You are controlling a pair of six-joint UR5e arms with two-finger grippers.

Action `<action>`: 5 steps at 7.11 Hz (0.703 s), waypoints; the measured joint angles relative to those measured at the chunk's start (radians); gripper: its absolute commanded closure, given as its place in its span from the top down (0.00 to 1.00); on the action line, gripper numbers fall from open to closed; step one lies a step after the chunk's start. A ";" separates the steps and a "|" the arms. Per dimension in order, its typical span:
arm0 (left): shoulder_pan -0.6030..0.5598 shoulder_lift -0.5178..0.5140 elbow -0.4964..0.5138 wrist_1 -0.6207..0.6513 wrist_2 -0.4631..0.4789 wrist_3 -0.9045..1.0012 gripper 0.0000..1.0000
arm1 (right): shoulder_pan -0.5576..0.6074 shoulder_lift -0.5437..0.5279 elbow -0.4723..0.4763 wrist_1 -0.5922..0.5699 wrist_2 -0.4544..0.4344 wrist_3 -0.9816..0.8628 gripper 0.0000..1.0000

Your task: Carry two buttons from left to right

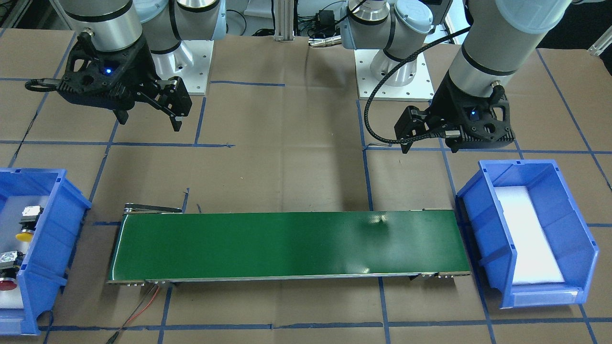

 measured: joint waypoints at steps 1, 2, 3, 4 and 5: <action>0.000 0.000 0.000 0.000 0.000 0.000 1.00 | -0.002 -0.011 0.019 -0.001 -0.002 0.001 1.00; 0.000 0.000 0.000 0.000 0.000 0.000 1.00 | -0.004 -0.019 0.030 -0.004 -0.002 0.002 1.00; 0.000 0.000 0.000 0.000 0.000 0.000 1.00 | -0.005 -0.022 0.034 -0.009 0.001 0.002 1.00; 0.000 0.000 0.000 0.000 0.000 0.000 1.00 | -0.004 -0.023 0.035 -0.015 0.004 0.001 1.00; 0.000 0.000 0.000 0.000 0.000 0.000 1.00 | -0.004 -0.022 0.035 -0.019 0.005 0.001 1.00</action>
